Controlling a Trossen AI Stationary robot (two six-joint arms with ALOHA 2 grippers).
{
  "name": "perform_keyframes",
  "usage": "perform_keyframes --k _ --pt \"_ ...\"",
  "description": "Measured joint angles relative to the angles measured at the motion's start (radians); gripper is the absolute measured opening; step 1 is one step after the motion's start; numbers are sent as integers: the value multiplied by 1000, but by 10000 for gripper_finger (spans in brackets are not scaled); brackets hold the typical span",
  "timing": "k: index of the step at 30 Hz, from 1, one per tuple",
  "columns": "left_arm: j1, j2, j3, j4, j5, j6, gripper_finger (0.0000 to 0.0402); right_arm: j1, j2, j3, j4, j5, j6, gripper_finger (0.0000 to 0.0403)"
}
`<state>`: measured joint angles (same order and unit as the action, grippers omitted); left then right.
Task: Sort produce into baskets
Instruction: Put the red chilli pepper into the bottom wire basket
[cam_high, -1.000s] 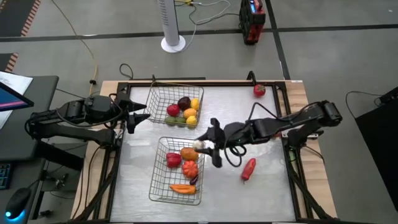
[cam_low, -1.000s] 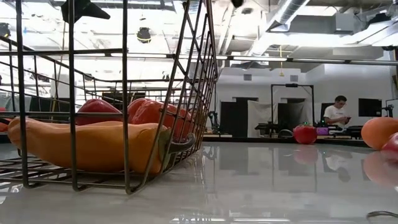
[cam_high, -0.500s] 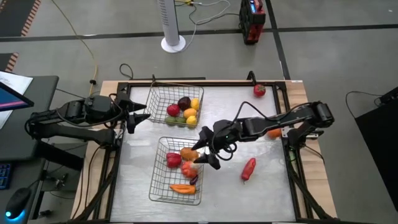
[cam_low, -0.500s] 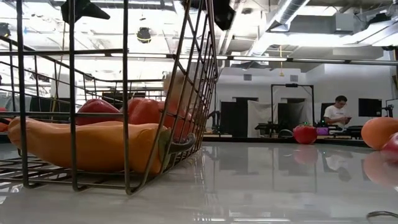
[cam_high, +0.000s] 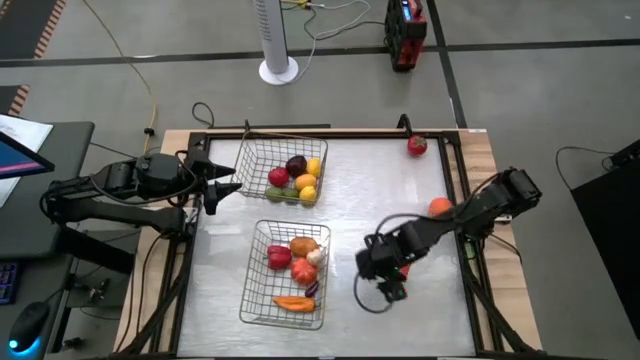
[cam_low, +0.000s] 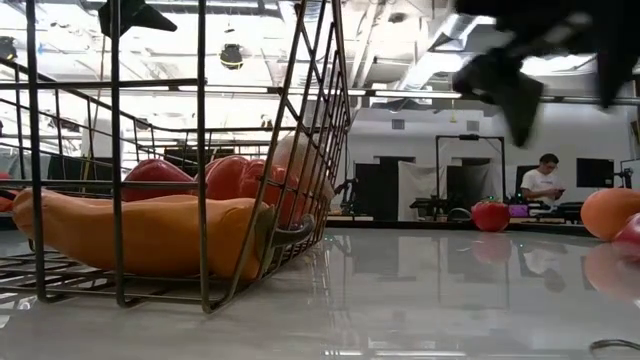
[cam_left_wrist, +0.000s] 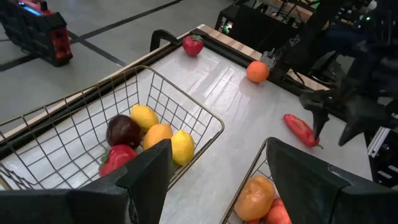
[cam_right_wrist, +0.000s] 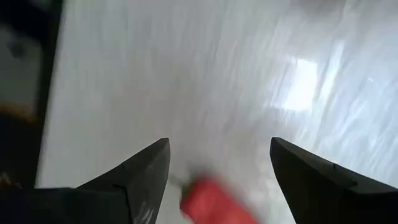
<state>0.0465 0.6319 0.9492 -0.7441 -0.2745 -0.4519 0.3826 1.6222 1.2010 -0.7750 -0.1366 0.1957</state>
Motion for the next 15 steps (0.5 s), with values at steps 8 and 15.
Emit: perform_keyframes --k 8,15 --pt "0 0 0 0 0 -1 249 125 2 -116 -97 4 -38 302" --pt "0 0 0 0 -1 -12 249 191 1 -194 -107 182 -46 302"
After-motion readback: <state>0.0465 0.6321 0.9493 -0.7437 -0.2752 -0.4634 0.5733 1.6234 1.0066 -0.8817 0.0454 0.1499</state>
